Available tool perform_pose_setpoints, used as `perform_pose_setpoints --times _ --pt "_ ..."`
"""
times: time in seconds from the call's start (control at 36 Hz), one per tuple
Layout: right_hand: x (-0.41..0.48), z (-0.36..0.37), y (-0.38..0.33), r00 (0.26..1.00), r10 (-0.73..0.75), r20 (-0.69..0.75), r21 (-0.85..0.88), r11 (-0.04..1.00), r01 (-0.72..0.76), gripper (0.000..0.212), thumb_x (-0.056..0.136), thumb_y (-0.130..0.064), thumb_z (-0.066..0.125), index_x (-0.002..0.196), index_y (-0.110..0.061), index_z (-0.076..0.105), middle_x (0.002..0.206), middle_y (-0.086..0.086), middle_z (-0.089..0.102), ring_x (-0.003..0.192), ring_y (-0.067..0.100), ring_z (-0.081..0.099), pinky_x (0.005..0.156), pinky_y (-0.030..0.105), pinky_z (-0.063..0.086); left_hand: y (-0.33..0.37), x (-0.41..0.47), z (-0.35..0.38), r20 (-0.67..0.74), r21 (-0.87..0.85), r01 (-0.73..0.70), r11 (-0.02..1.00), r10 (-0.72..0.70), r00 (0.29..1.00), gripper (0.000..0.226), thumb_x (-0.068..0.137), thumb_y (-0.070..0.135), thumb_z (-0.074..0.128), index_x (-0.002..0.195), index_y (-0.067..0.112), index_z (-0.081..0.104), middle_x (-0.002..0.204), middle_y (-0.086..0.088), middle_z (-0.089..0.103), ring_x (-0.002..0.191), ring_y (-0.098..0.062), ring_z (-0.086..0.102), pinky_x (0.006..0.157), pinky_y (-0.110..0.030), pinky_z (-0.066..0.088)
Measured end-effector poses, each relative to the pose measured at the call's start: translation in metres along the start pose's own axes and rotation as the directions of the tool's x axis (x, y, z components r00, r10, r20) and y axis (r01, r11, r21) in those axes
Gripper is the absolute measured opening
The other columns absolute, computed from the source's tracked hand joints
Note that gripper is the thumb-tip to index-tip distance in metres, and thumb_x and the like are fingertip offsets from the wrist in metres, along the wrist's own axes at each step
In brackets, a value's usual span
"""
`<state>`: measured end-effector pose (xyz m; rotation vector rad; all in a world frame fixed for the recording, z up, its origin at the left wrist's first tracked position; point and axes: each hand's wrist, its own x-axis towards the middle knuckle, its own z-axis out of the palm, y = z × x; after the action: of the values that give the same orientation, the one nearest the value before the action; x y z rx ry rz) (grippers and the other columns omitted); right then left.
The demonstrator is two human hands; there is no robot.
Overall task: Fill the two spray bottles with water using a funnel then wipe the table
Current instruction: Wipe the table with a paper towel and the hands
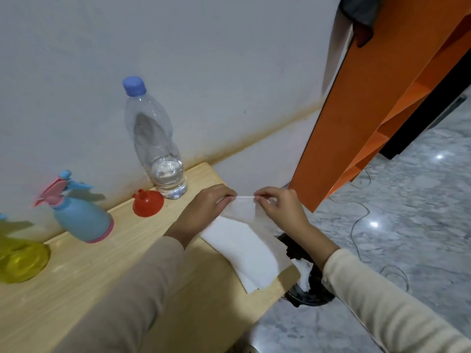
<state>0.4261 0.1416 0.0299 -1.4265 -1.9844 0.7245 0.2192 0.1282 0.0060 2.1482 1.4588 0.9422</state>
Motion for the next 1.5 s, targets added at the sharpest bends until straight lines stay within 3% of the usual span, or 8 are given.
perform_pose_setpoints --times 0.25,0.58,0.78,1.06,1.19,1.28,1.39,1.5 --pt "0.039 0.012 -0.078 0.979 -0.202 -0.001 0.076 0.977 0.201 0.015 0.086 -0.014 0.064 0.097 -0.012 0.075 0.095 0.0 0.075 0.092 0.012 0.067 0.086 0.022 0.049 0.007 -0.016 -0.089 -0.231 0.08 0.043 0.996 -0.024 0.973 0.017 0.087 0.008 0.058 0.098 0.005 0.07 0.095 0.004 0.065 0.091 -0.004 0.058 0.086 -0.006 0.038" --pt "-0.027 0.117 -0.064 0.865 -0.252 0.433 0.104 0.968 0.23 0.019 0.091 -0.014 0.056 0.103 -0.016 0.072 0.103 -0.002 0.073 0.095 0.015 0.067 0.087 0.029 0.049 -0.021 -0.166 -0.065 -0.238 -0.008 0.456 0.89 -0.445 0.863 0.016 0.086 0.004 0.061 0.099 0.004 0.071 0.096 -0.004 0.07 0.086 -0.007 0.06 0.08 -0.009 0.043" --pt "-0.069 0.146 -0.04 0.8 -0.232 0.554 0.005 0.961 0.275 0.021 0.092 -0.017 0.054 0.106 -0.019 0.071 0.105 -0.004 0.073 0.097 0.015 0.066 0.082 0.025 0.047 -0.018 -0.216 -0.02 -0.252 -0.222 0.634 0.741 -0.671 0.697 0.016 0.085 0.0 0.063 0.096 0.008 0.072 0.095 0.0 0.07 0.085 0.008 0.061 0.081 -0.006 0.044" --pt "-0.091 0.15 -0.019 0.805 -0.216 0.553 0.009 0.967 0.253 0.021 0.091 -0.025 0.055 0.105 -0.019 0.071 0.104 -0.003 0.073 0.098 0.016 0.065 0.084 0.033 0.05 -0.008 -0.248 0.013 -0.261 -0.283 0.658 0.698 -0.716 0.647 0.019 0.086 0.006 0.064 0.103 0.012 0.069 0.106 -0.001 0.068 0.099 -0.01 0.063 0.091 -0.012 0.045" --pt "-0.105 0.159 -0.026 0.874 -0.218 0.435 0.0 0.97 0.242 0.039 0.089 -0.033 0.046 0.119 -0.014 0.063 0.125 0.006 0.063 0.122 0.022 0.052 0.098 0.025 0.035 0.002 -0.282 0.013 -0.33 -0.051 0.684 0.728 -0.659 0.676 0.045 0.087 0.029 0.061 0.127 0.01 0.054 0.134 0.0 0.047 0.128 -0.012 0.038 0.111 -0.024 0.026" --pt "-0.117 0.177 -0.04 0.898 -0.193 0.395 0.014 0.979 0.204 0.046 0.092 -0.032 0.05 0.135 -0.014 0.047 0.144 0.008 0.044 0.138 0.025 0.033 0.111 0.029 0.021 -0.003 -0.318 0.004 -0.451 0.114 0.769 0.629 -0.657 0.605 0.053 0.089 0.036 0.047 0.131 0.003 0.05 0.137 -0.016 0.048 0.129 -0.029 0.04 0.109 -0.045 0.033" --pt "-0.134 0.214 -0.062 0.927 -0.005 0.375 -0.16 0.985 0.07 0.071 0.092 -0.048 0.046 0.149 -0.019 0.014 0.159 0.012 0.002 0.147 0.03 -0.004 0.117 0.045 -0.003 -0.017 -0.38 -0.024 -0.513 0.116 0.937 0.33 -0.788 0.341 0.071 0.09 0.051 0.033 0.141 0.002 0.036 0.15 -0.018 0.032 0.14 -0.034 0.027 0.114 -0.051 0.021" --pt "-0.135 0.244 -0.077 0.937 0.211 0.279 -0.255 0.957 -0.139 0.093 0.086 -0.068 0.037 0.15 -0.016 -0.005 0.156 0.018 -0.018 0.144 0.031 -0.019 0.114 0.045 -0.015 -0.035 -0.421 -0.059 -0.424 0.292 0.937 0.191 -0.853 0.305 0.081 0.091 0.064 0.021 0.149 0.008 0.018 0.158 -0.01 0.014 0.146 -0.027 0.009 0.116 -0.049 0.01"
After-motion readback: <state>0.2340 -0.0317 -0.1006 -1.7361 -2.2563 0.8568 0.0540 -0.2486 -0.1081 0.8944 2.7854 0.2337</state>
